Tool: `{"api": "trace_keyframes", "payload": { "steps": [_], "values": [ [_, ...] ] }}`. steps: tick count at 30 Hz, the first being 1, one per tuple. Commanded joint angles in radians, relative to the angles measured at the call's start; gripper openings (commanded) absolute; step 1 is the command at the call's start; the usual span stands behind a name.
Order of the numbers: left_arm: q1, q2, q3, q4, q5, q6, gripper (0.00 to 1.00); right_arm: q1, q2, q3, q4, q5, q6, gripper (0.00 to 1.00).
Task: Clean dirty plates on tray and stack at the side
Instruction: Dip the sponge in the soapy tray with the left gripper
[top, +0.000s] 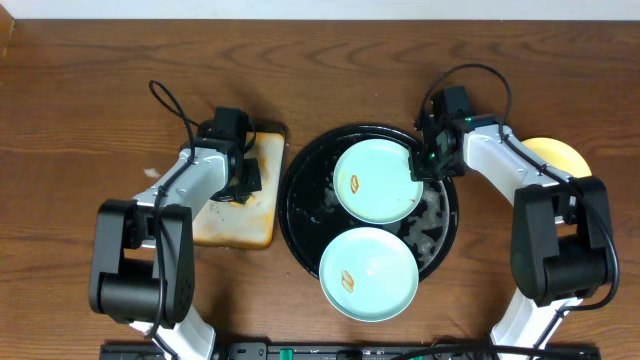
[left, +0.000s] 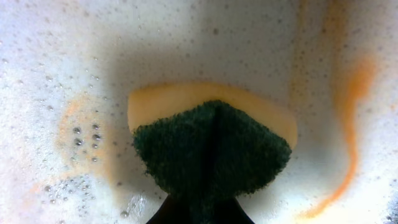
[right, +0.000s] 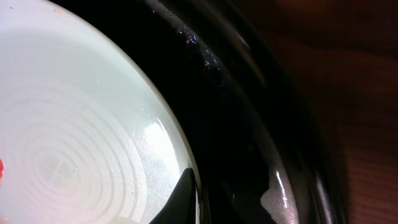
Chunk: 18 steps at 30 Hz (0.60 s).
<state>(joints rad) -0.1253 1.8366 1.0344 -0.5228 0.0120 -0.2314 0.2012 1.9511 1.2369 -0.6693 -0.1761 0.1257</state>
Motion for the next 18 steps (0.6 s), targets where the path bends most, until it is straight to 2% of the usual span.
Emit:
{"api": "trace_keyframes", "payload": {
  "steps": [1, 4, 10, 18],
  "values": [
    [0.002, 0.160, -0.070, 0.005, 0.076, -0.002, 0.08, 0.003, 0.033, -0.008, -0.004, 0.074, 0.027, 0.01],
    [0.002, 0.144, -0.048, -0.033, 0.085, -0.002, 0.08, 0.003, 0.033, -0.008, -0.004, 0.074, 0.027, 0.01],
    [0.002, 0.082, 0.073, -0.214, 0.085, -0.002, 0.08, 0.003, 0.033, -0.008, -0.005, 0.074, 0.027, 0.01],
    [0.002, -0.090, 0.206, -0.369, 0.085, -0.002, 0.08, 0.003, 0.033, -0.008, -0.005, 0.074, 0.027, 0.01]
  ]
}}
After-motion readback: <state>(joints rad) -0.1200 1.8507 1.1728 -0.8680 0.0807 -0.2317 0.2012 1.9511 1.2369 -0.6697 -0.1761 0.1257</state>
